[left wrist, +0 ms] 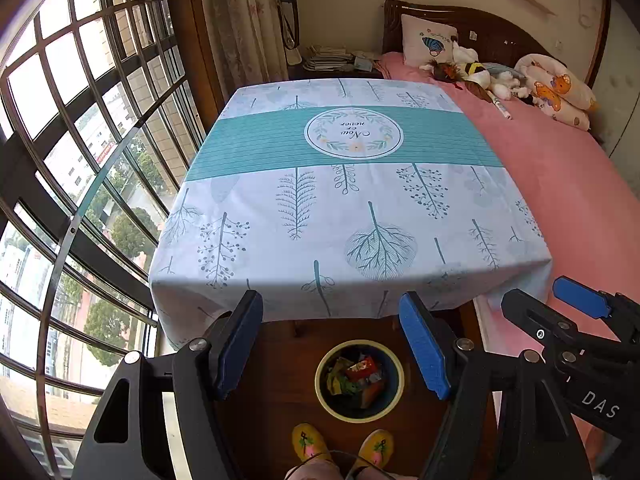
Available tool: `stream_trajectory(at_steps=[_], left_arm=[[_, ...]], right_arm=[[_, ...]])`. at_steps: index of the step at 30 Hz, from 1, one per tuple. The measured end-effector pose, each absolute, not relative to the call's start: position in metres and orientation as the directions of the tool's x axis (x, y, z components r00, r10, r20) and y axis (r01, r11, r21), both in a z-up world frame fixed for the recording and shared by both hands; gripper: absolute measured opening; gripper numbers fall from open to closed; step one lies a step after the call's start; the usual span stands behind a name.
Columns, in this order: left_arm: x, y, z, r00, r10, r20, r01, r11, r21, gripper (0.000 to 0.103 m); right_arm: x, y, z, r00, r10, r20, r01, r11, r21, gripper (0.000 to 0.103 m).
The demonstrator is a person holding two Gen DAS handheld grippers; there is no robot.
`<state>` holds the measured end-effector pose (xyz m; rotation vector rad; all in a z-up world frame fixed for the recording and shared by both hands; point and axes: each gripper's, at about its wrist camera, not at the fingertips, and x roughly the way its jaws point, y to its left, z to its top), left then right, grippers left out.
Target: Collect trash
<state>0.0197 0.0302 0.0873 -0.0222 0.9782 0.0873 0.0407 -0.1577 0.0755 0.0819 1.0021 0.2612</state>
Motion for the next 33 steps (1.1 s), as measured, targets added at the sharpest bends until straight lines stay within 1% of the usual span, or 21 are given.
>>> stream_trajectory(at_steps=[33], left_arm=[[0.029,0.0322,0.0853,0.551,0.067,-0.832,-0.084,0.996,0.024,0.072]], right_arm=[[0.0476,-0.1577,0.0725,0.508,0.247,-0.825,-0.193,0.966,0.171,0.072]])
